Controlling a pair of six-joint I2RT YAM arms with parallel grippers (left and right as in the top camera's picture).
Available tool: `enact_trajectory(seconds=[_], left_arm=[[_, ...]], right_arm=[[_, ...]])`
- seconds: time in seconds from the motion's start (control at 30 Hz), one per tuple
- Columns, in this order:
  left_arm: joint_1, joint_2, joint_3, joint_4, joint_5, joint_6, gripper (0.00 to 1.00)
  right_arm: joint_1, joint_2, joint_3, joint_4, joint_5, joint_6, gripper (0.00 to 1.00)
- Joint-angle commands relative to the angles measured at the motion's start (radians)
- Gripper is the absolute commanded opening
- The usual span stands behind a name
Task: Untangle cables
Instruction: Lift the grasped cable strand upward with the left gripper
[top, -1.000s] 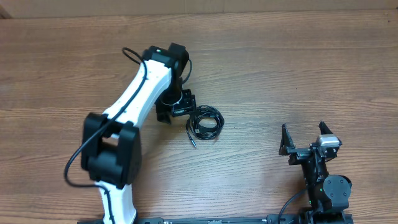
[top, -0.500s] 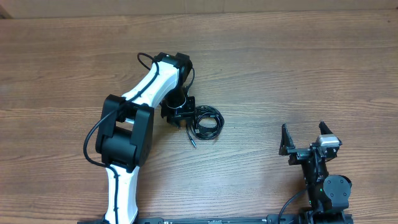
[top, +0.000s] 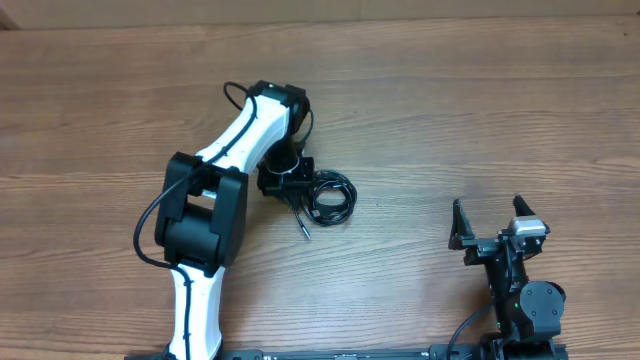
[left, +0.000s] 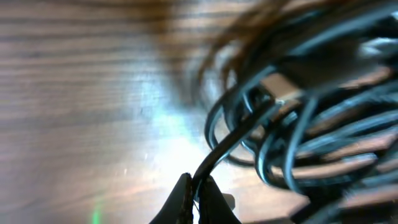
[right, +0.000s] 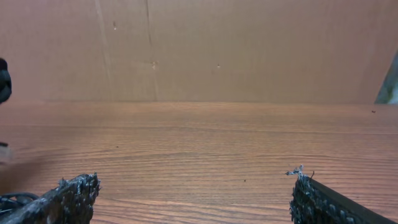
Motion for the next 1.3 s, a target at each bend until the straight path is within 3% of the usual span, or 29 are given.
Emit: enact_trajectory(seconds=[0.0, 0.3, 0.37, 0.5, 0.63, 0.7, 0.77, 0.8, 1.13, 1.27], left_arm=[[-0.006, -0.046, 0.108, -0.036, 0.005, 0.015, 0.04], [-0.017, -0.253, 0.199, -0.056, -0.043, -0.066, 0.04], [-0.017, -0.265, 0.199, -0.069, -0.063, -0.068, 0.14], [-0.017, -0.255, 0.186, -0.105, -0.066, -0.068, 0.22], [-0.017, -0.251, 0.131, -0.092, -0.066, -0.068, 0.25], [-0.017, -0.251, 0.104, -0.076, -0.067, -0.067, 0.40], [-0.017, -0.251, 0.082, -0.056, -0.076, -0.068, 0.65], [-0.017, -0.251, 0.074, -0.047, -0.089, -0.068, 0.68], [0.006, -0.251, -0.080, 0.140, -0.287, -0.219, 0.65], [0.038, -0.251, -0.155, 0.220, -0.276, -0.218, 0.53]], right_arm=[[-0.002, -0.001, -0.010, 0.006, 0.001, -0.002, 1.00], [-0.002, -0.001, -0.010, 0.006, 0.001, -0.002, 1.00], [-0.002, -0.001, -0.010, 0.006, 0.001, -0.002, 1.00], [-0.002, -0.001, -0.010, 0.006, 0.001, -0.001, 1.00], [-0.002, -0.001, -0.010, 0.006, 0.001, -0.001, 1.00], [-0.002, -0.001, -0.010, 0.005, 0.001, -0.002, 1.00], [-0.002, -0.001, -0.010, 0.006, 0.001, -0.002, 1.00], [-0.002, -0.001, -0.010, 0.006, 0.001, -0.002, 1.00], [-0.002, -0.001, -0.010, 0.006, 0.001, -0.001, 1.00], [-0.002, -0.001, -0.010, 0.006, 0.001, -0.001, 1.00]])
